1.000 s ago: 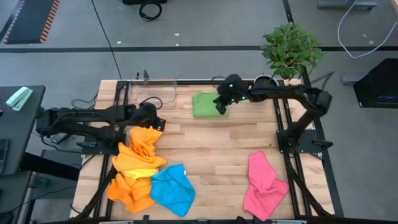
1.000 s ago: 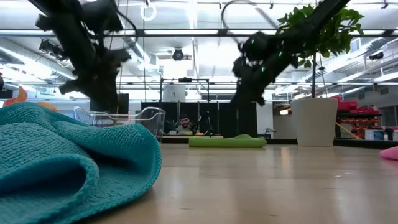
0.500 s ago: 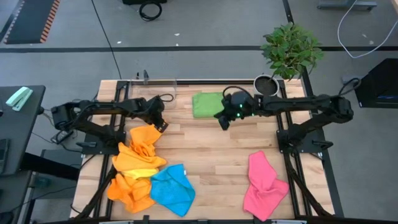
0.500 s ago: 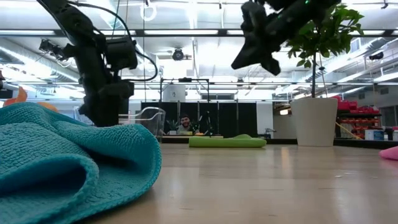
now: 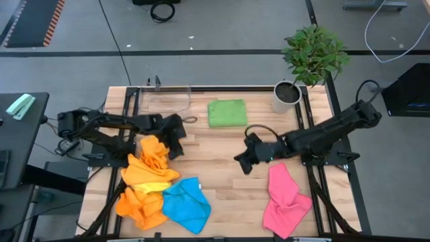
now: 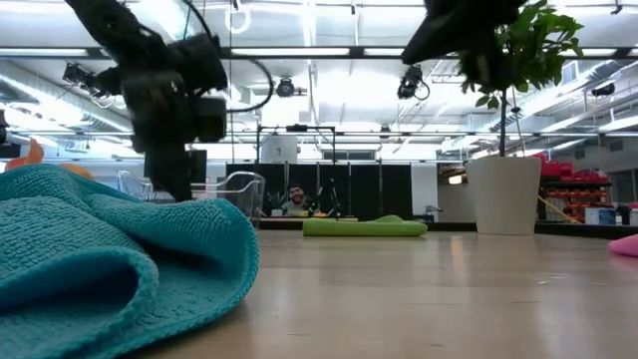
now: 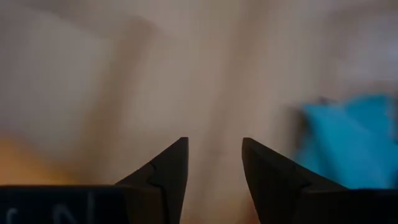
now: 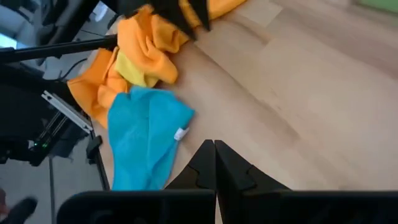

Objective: Fold microfiber towels
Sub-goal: Fold the green towel

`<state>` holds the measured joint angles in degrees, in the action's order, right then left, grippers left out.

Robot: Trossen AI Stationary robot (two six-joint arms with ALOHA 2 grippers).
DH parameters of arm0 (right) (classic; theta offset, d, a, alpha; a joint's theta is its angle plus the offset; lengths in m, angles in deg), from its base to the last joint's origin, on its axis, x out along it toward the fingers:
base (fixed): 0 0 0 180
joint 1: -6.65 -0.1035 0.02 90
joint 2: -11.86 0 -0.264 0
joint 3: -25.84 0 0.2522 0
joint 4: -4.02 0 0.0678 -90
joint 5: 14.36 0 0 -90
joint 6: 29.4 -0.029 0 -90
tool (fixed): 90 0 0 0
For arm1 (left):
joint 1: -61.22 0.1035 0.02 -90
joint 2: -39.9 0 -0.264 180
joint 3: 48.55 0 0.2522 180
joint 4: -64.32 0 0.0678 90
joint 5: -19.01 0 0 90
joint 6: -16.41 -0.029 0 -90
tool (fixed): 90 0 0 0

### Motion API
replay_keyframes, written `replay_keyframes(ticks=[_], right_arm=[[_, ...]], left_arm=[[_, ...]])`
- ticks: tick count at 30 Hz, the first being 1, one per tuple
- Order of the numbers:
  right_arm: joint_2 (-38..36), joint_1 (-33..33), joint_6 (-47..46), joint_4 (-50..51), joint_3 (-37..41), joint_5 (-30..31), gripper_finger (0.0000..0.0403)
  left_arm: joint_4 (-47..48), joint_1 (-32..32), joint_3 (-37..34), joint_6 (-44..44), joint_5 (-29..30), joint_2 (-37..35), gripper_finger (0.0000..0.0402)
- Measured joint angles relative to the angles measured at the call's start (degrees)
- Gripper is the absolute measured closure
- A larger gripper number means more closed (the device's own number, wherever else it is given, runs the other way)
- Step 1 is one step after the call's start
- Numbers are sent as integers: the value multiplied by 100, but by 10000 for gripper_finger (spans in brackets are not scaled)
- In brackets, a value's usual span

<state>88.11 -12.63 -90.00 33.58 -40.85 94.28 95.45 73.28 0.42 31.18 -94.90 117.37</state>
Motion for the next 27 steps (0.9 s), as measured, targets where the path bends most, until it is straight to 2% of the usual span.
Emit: replay_keyframes(ticks=[5, 8, 12, 19, 22, 26, 27], right_arm=[[45, -478, -383, 165, 0, 524, 401], [81, -612, -346, 142, 0, 558, 401], [110, -762, -102, 256, 0, 550, 401], [126, -1166, 166, 604, 2, 549, 401], [126, -1329, 253, 706, 0, 608, 401], [126, -1444, 364, 780, 2, 860, 401], [126, -1467, 387, 788, 2, 933, 401]], left_arm=[[-782, -1257, -3, 760, -99, 91, 240], [-1061, -1858, 1, 1220, 441, 235, 231], [-1108, -2237, -6, 1795, 866, 641, 218], [-1796, -2689, 1, 2947, 904, 1268, 215], [-1986, -2790, 3, 3306, 976, 1368, 251], [-2038, -2911, 107, 3895, 1292, 1353, 366], [-2031, -2947, 178, 4015, 1395, 1301, 381]])
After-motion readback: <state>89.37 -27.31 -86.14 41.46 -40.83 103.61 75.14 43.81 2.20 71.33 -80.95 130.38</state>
